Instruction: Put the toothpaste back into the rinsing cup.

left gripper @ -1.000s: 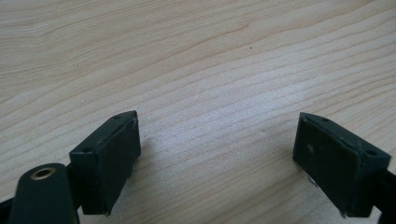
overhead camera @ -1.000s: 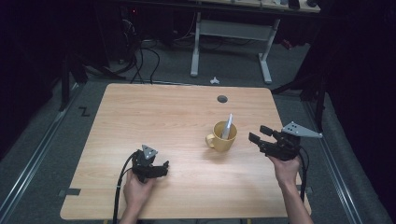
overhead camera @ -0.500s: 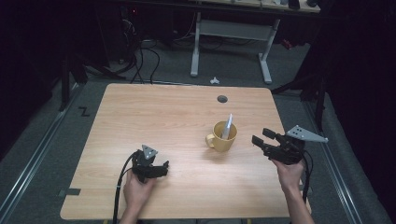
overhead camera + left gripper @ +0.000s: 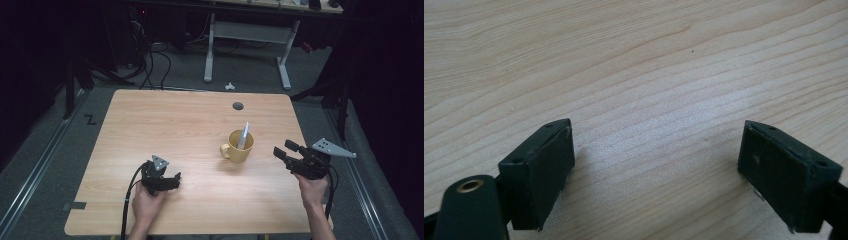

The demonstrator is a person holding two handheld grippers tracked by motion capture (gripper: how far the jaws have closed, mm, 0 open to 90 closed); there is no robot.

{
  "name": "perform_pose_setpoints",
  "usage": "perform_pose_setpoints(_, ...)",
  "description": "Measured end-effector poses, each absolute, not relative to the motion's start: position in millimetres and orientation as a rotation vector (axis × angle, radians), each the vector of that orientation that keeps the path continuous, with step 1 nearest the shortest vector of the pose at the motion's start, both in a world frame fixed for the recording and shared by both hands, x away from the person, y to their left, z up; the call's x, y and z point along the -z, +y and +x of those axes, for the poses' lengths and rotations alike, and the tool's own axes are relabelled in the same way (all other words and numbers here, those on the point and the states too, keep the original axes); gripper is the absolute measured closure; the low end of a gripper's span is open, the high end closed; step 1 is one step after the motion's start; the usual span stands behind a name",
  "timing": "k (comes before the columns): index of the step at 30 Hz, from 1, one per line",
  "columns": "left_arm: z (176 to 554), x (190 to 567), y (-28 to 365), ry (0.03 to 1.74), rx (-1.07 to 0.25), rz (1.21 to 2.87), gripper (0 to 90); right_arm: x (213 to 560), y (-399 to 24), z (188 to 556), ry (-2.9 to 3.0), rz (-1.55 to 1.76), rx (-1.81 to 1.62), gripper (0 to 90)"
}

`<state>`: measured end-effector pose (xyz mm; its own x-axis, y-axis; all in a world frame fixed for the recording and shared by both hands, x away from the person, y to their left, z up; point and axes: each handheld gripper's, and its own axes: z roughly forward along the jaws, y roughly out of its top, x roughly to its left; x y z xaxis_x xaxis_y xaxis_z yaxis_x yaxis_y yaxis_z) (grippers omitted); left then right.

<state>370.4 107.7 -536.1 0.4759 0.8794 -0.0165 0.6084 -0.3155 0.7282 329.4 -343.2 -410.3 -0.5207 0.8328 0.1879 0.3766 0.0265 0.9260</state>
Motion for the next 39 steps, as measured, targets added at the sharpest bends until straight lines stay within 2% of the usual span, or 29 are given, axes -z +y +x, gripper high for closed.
perform_pose_setpoints(39,370,536,108,1.228,-0.511,2.043,15.3,437,-364,316,1.866,1.315,-1.468,38.9)
